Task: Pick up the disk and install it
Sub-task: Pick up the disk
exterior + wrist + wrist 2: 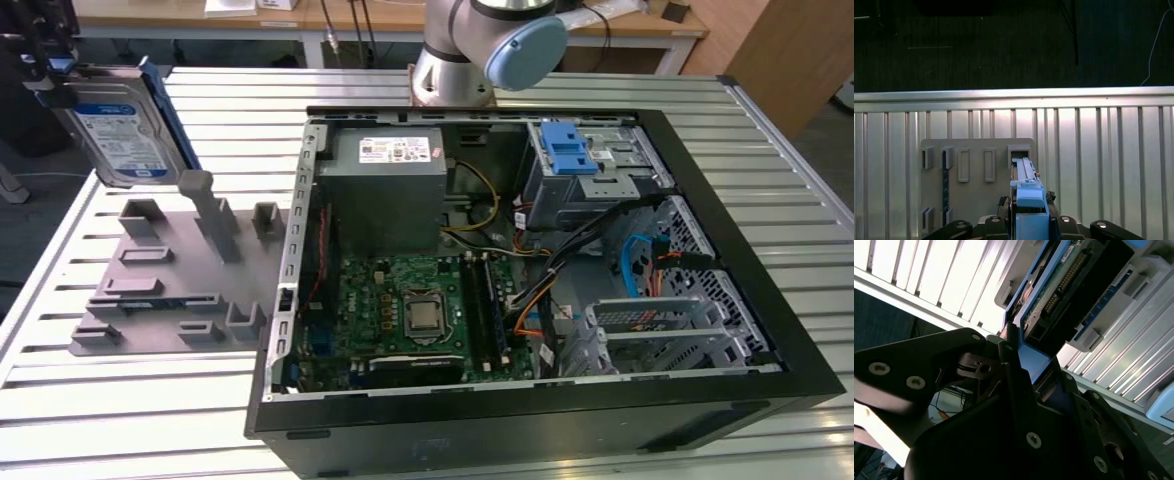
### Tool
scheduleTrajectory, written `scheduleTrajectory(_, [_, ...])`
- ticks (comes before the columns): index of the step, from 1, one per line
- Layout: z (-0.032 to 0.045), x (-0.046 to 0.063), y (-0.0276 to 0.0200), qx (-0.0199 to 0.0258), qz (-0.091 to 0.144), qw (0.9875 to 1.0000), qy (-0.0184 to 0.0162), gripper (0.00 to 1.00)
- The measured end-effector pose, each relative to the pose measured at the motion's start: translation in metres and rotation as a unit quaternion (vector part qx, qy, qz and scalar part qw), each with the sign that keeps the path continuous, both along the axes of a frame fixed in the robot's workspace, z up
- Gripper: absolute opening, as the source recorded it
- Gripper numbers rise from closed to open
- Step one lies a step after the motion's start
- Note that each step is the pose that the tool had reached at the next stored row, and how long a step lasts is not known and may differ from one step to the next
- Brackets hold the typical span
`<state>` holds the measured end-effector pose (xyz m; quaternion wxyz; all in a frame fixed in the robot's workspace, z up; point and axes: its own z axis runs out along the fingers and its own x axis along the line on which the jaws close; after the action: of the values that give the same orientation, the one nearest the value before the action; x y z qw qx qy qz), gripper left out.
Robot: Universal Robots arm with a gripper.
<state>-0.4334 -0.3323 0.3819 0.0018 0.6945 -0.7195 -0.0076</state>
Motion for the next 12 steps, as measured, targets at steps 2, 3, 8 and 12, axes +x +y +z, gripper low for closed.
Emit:
scheduleTrajectory(2, [0.0017,0.0,0.0,0.0,0.0,1.0,0.0001,0.36])
scheduleTrajectory(3, [0.0023,0.0,0.0,0.0,0.0,1.0,0.0,0.36])
scheduleTrajectory(8, [0.0049,0.0,0.0,0.0,0.0,1.0,0.0,0.36])
scheduleTrajectory(12, [0.006,0.0001,0.0,0.0,0.0,1.0,0.0,0.36])
